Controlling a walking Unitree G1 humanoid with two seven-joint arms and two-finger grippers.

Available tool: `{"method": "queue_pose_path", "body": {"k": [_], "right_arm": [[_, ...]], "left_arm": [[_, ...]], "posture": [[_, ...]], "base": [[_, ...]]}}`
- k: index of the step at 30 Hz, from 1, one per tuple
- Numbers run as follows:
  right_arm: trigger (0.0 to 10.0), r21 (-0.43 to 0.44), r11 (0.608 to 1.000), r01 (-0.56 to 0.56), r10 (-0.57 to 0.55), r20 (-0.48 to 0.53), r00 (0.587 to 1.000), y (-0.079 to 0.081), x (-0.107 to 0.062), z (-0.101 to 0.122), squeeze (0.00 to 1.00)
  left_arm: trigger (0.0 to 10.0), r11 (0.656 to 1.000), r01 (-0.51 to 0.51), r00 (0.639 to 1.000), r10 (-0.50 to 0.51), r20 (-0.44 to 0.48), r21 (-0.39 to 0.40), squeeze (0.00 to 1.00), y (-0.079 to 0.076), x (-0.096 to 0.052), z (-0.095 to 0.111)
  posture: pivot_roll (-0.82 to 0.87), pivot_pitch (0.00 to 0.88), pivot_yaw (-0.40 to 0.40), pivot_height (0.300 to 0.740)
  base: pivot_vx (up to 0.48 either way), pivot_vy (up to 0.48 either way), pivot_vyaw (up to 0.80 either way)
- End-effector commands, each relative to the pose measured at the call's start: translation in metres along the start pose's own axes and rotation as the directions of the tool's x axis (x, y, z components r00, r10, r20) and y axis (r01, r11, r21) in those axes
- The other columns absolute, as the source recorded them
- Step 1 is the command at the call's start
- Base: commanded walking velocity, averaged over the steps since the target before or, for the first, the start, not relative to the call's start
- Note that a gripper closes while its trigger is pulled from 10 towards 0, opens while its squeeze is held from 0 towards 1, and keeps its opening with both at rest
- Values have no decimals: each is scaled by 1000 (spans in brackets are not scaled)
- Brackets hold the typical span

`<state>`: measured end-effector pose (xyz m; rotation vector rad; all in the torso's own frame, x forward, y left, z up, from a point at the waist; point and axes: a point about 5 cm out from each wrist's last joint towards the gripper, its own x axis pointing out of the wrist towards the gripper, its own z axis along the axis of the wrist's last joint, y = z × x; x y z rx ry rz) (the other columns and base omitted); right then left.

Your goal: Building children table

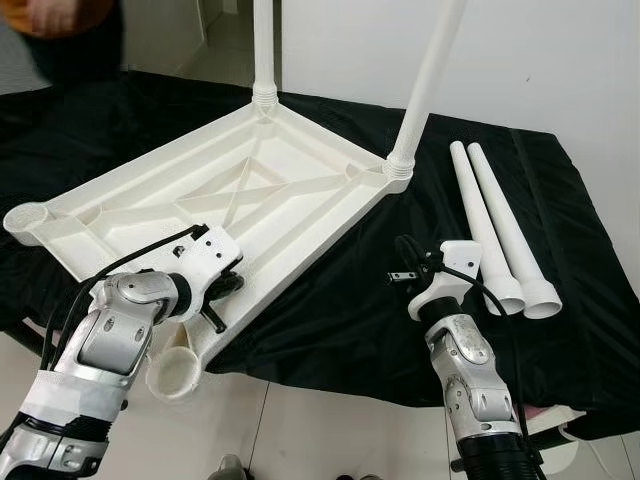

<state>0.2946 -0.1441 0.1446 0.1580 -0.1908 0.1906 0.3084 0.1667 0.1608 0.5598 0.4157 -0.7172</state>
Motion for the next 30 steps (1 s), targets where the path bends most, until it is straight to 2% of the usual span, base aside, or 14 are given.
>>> {"method": "queue_pose_path", "body": {"k": [1,6,11,13,16,17,18,20,21,25,27,28,29,30], "right_arm": [[10000,0,1000,20,-20,-3,1000,-4,-3,0,0],[10000,0,1000,20,-20,-3,1000,-4,-2,0,0],[10000,3,1000,18,-18,1,1000,-2,0,1,0],[10000,3,1000,18,-18,1,1000,-2,0,1,0],[10000,6,1000,20,-21,4,1000,-2,0,1,0],[10000,6,1000,22,-22,5,1000,-2,0,1,0],[10000,5,1000,25,-25,4,1000,-2,-2,1,0],[10000,5,1000,25,-25,4,1000,-2,-2,1,0],[10000,8,1000,26,-26,5,1000,-2,-2,2,0],[10000,7,1000,26,-26,6,1000,-2,-1,2,0],[10000,5,1000,25,-25,7,1000,-2,-1,2,0],[10000,5,1000,24,-24,7,1000,-1,-1,2,0],[10000,5,1000,24,-24,7,1000,-1,-1,2,0],[10000,6,1000,23,-23,8,1000,-1,0,2,0]], "left_arm": [[0,995,-93,995,94,-37,26,0,3,2,-5],[0,993,-115,993,115,-18,22,0,4,10,4],[0,988,-147,987,149,55,-46,0,3,32,32],[0,988,-147,987,149,55,-46,0,3,32,32],[0,982,-166,982,173,81,-86,0,3,41,44],[0,976,-184,977,194,92,-115,0,3,45,51],[0,957,-222,964,244,105,-186,0,5,54,63],[0,957,-222,964,244,105,-186,0,5,54,63],[0,936,-254,950,288,116,-245,0,7,60,75],[0,919,-283,937,326,126,-276,0,6,66,85],[0,921,-279,936,324,138,-271,0,4,68,91],[1765,926,-274,935,319,154,-258,0,2,70,97],[1765,926,-274,935,319,154,-258,0,2,70,97],[10000,931,-270,932,316,176,-244,0,-3,74,106]], "posture": [[128,89,-37,740],[128,90,-37,740],[122,86,-36,740],[122,86,-36,740],[118,85,-34,740],[111,84,-31,740],[108,85,-32,740],[108,85,-32,740],[103,86,-31,740],[105,85,-33,740],[104,85,-33,740],[103,84,-32,740],[103,84,-32,740],[102,84,-31,740]], "base": [[0,0,0],[0,0,0],[0,0,0],[0,0,0],[0,0,0],[0,0,0],[0,0,0],[0,0,0],[0,0,0],[0,0,0],[0,0,0],[0,0,0],[0,0,0],[0,0,0]]}}
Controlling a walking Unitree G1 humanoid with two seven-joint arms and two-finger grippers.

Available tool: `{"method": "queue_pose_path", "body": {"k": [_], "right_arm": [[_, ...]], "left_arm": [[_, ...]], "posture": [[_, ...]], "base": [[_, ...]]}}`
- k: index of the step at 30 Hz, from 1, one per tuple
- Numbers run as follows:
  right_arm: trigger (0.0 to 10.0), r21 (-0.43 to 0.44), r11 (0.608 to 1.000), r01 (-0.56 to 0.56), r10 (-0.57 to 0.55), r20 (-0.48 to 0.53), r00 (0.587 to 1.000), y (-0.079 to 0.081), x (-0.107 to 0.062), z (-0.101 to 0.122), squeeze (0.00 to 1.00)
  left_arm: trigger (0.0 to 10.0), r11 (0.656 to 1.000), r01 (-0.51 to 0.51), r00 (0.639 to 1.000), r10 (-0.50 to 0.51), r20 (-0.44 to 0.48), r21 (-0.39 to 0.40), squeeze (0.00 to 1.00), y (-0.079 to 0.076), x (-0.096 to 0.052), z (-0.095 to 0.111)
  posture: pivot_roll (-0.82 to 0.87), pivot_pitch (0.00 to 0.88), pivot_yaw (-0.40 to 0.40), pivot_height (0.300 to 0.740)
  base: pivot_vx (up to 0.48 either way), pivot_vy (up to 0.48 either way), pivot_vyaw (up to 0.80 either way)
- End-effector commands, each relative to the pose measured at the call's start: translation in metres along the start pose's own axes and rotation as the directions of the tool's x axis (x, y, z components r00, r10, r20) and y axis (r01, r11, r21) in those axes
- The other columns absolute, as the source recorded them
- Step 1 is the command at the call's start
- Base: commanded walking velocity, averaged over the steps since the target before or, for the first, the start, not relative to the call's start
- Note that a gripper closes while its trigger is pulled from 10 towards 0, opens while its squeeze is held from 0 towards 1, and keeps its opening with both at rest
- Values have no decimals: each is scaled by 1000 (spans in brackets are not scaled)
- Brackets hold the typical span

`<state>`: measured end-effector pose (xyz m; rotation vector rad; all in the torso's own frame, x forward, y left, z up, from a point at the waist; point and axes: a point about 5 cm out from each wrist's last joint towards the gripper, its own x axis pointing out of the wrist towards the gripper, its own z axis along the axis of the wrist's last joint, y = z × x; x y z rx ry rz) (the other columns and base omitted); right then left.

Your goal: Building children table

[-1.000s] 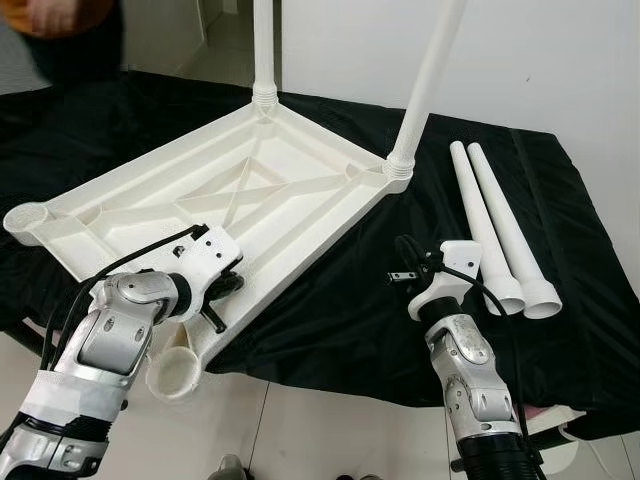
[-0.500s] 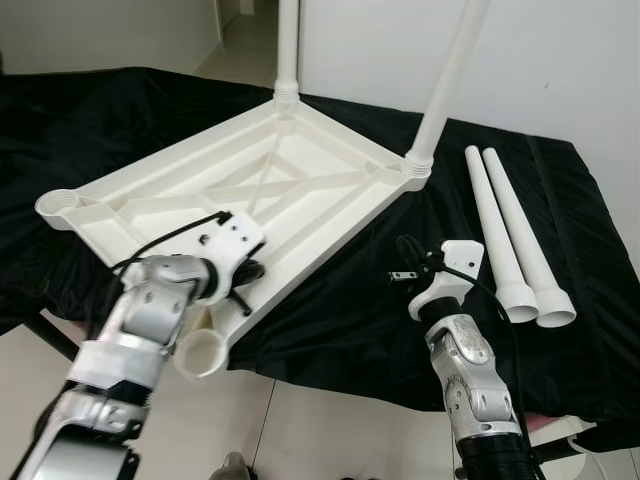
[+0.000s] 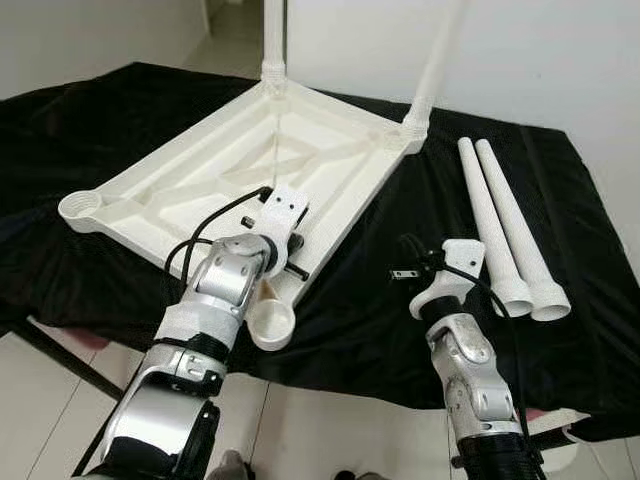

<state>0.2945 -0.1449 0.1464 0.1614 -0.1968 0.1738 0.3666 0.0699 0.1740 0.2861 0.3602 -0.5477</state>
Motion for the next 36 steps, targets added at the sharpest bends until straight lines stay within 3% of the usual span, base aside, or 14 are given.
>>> {"method": "queue_pose_path", "body": {"k": [1,3,9,10,16,17,22,29,33,36], "right_arm": [[10000,4,1000,7,-7,1,1000,0,0,0,0],[10000,5,1000,8,-8,2,1000,0,0,1,0],[10000,5,1000,11,-11,1,1000,0,-1,0,0],[10000,8,1000,11,-11,1,1000,1,-2,0,0],[10000,10,1000,10,-10,0,1000,1,-1,-1,0],[10000,12,1000,7,-7,0,1000,2,-1,-1,0],[10000,12,1000,5,-5,0,1000,3,0,-1,0],[10000,12,1000,8,-8,-1,1000,3,-1,-2,0],[10000,9,1000,7,-7,-3,1000,1,0,-2,0],[10000,8,1000,6,-6,-2,1000,0,1,-2,0]], "left_arm": [[10000,988,-150,981,143,131,44,0,4,-3,30],[10000,990,-112,979,95,180,89,0,-5,-3,37],[10000,994,-73,975,54,218,83,0,-7,-4,38],[10000,995,-53,967,31,254,79,1000,-6,-7,39],[10000,996,-30,958,7,286,78,1000,-4,-12,39],[10000,995,-8,951,-24,308,100,0,-4,-17,40],[10000,995,13,949,-45,313,104,0,0,-22,38],[10000,972,18,961,-82,263,235,0,16,-39,19],[10000,925,89,976,-156,154,369,0,35,-68,-11],[10000,912,110,979,-168,114,396,0,41,-77,-20]], "posture": [[102,84,-31,740],[103,85,-28,740],[105,86,-27,740],[109,88,-27,740],[112,88,-27,740],[119,89,-28,740],[119,89,-28,740],[124,92,-25,740],[130,92,-29,740],[139,91,-36,740]], "base": [[0,0,0],[0,0,0],[0,0,0],[0,0,0],[0,0,0],[0,0,0],[0,0,0],[0,0,0],[0,0,0],[0,0,0]]}}
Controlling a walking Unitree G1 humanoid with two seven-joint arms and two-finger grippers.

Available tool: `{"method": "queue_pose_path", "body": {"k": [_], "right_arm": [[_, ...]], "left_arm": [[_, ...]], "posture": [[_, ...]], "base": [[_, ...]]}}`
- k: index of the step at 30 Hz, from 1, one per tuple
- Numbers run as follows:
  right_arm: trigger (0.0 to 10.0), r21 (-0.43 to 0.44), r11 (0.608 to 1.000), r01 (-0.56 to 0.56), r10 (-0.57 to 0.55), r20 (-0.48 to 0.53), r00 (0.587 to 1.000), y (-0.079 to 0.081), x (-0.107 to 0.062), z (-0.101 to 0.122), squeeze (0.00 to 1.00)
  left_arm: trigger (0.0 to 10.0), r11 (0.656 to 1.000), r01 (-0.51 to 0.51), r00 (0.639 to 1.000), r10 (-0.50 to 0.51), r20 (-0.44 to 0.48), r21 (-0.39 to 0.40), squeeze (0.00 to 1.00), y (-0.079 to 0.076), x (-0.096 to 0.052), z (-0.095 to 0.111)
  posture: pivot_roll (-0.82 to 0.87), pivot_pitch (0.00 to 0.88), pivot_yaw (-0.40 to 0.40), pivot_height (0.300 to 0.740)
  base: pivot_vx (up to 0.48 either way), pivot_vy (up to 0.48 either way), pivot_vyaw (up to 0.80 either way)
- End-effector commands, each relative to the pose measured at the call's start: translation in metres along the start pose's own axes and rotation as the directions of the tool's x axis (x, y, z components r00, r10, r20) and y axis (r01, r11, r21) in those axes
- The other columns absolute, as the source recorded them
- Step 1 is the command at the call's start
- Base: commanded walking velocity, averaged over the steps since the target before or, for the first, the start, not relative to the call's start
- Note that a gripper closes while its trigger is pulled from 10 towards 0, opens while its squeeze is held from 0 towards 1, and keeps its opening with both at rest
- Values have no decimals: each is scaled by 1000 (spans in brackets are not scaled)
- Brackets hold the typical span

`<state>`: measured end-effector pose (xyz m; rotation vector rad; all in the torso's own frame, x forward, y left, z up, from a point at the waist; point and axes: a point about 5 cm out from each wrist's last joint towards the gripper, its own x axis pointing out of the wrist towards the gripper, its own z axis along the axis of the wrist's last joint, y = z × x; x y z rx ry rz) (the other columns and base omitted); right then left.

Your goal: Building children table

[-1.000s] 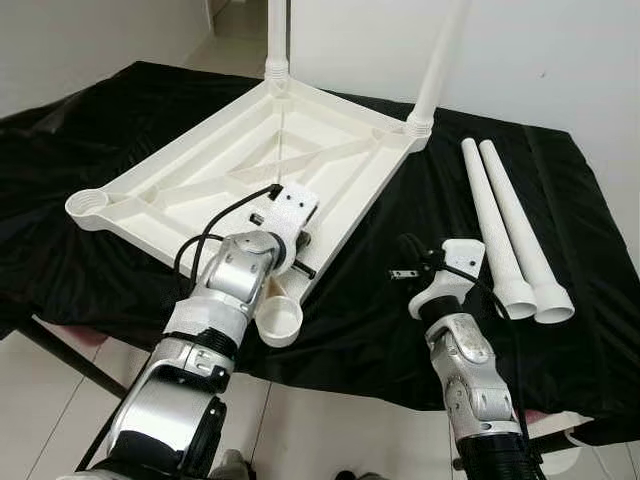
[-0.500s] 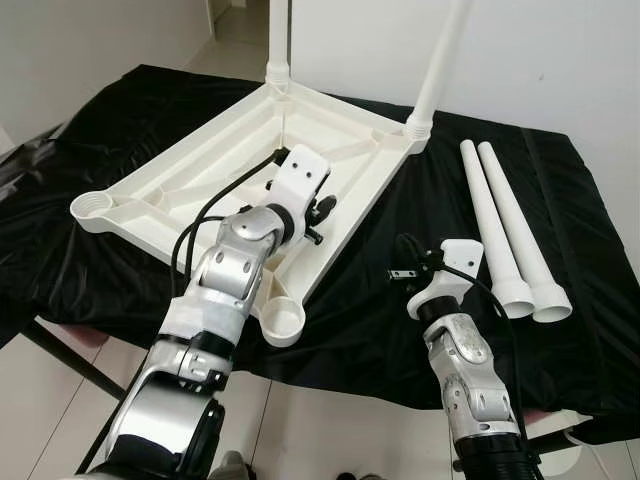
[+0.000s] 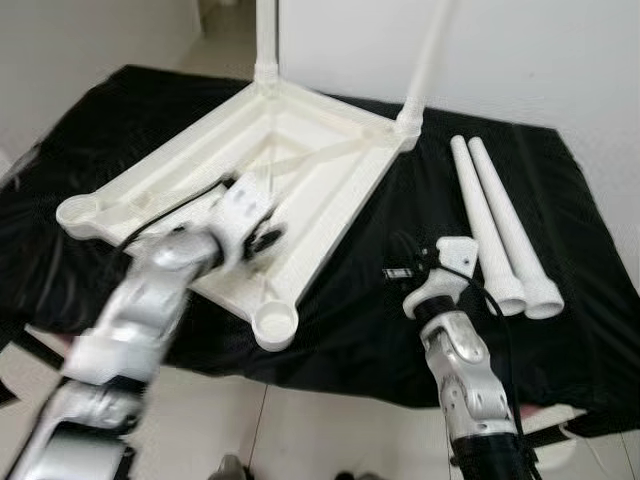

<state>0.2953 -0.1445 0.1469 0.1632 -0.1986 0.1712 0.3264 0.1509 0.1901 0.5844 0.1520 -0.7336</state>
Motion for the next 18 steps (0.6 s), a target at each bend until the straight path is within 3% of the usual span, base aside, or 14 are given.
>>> {"method": "queue_pose_path", "body": {"k": [1,8,15,18], "right_arm": [[10000,6,1000,3,-3,-4,1000,0,0,-2,0],[10000,0,1000,-20,20,-2,1000,2,6,-1,0],[10000,-1,1000,-31,31,-4,1000,3,7,-1,0],[10000,-5,1000,-31,31,-1,1000,2,7,0,0]], "left_arm": [[10000,999,36,999,-37,20,33,0,-3,-1,6],[10000,986,133,991,-130,-39,96,0,-6,-27,-9],[10000,974,185,982,-179,-58,129,0,-15,-30,-12],[10000,973,188,981,-179,-74,135,0,-22,-23,-14]], "posture": [[139,91,-36,740],[156,83,-52,740],[157,76,-55,740],[147,68,-55,740]], "base": [[0,0,0],[0,0,0],[0,0,0],[0,0,0]]}}
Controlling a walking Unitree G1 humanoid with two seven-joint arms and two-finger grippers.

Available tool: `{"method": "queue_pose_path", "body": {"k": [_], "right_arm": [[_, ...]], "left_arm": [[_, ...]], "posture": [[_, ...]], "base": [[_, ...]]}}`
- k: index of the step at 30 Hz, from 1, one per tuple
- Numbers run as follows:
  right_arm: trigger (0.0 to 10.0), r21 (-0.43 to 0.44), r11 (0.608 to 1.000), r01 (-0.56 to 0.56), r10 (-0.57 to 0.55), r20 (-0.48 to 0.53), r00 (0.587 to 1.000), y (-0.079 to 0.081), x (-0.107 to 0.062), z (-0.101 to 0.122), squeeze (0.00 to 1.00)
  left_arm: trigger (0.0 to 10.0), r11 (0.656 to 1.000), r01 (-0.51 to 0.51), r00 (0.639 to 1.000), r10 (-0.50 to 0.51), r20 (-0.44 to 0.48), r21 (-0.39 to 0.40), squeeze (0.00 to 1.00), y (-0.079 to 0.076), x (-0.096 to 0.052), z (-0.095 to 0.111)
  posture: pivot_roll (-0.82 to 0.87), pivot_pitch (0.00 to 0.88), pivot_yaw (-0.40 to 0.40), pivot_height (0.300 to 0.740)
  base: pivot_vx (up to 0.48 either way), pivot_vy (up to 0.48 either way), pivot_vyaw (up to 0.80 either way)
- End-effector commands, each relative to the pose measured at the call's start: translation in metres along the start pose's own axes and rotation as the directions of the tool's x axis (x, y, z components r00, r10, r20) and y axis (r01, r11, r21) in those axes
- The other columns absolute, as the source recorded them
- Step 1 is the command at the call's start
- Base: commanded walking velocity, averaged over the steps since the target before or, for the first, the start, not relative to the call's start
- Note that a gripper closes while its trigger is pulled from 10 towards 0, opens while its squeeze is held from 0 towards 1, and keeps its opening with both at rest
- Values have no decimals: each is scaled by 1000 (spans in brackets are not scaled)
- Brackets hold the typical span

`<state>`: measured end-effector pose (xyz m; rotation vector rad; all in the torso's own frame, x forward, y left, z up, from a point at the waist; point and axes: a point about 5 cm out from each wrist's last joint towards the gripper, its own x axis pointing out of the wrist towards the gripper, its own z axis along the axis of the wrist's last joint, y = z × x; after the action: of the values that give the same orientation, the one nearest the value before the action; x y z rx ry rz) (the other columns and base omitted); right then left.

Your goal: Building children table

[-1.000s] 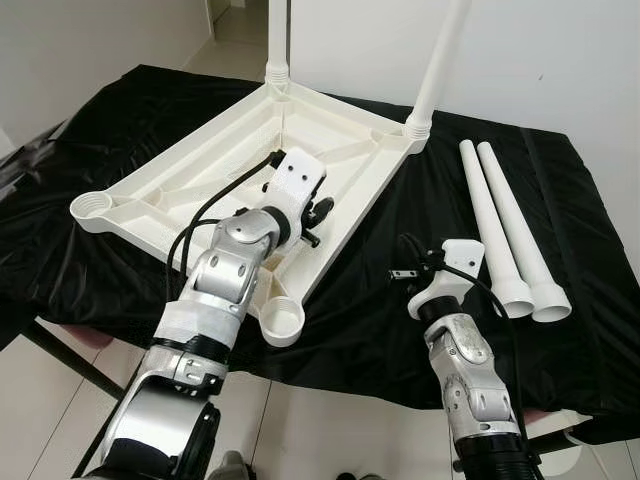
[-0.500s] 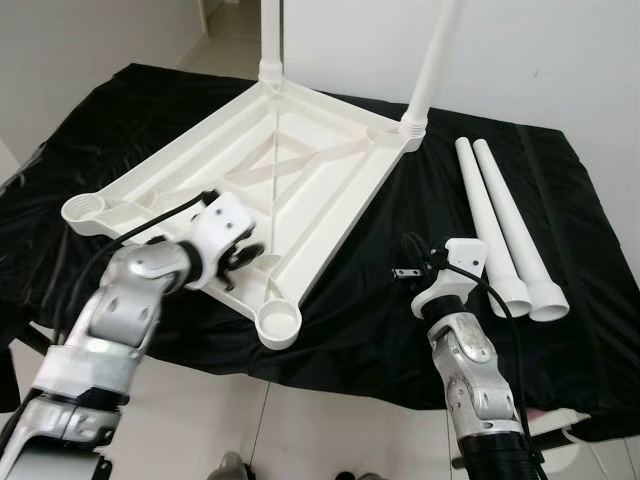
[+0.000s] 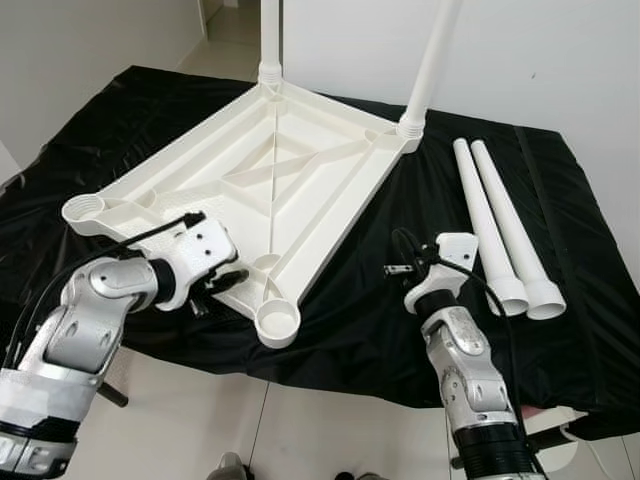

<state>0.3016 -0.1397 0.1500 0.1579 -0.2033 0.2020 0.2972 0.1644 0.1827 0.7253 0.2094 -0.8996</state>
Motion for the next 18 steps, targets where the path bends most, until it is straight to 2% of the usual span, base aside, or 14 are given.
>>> {"method": "queue_pose_path", "body": {"k": [1,10,14,18], "right_arm": [[10000,-3,1000,1,-1,-3,1000,-2,-1,-1,0],[10000,-9,1000,8,-8,6,1000,-5,1,1,0],[10000,-11,1000,9,-9,7,1000,-6,1,1,0],[10000,-14,1000,14,-14,12,1000,-7,1,3,0]], "left_arm": [[10000,1000,12,1000,-12,-5,9,0,-7,5,-1],[10000,998,-8,999,10,-33,58,0,-17,29,2],[10000,998,-6,999,8,-32,66,0,-19,31,4],[10000,997,14,1000,-15,18,74,0,-30,45,17]], "posture": [[147,68,-55,740],[130,56,-54,740],[130,56,-54,740],[124,58,-54,740]], "base": [[0,0,0],[0,0,0],[0,0,0],[0,0,0]]}}
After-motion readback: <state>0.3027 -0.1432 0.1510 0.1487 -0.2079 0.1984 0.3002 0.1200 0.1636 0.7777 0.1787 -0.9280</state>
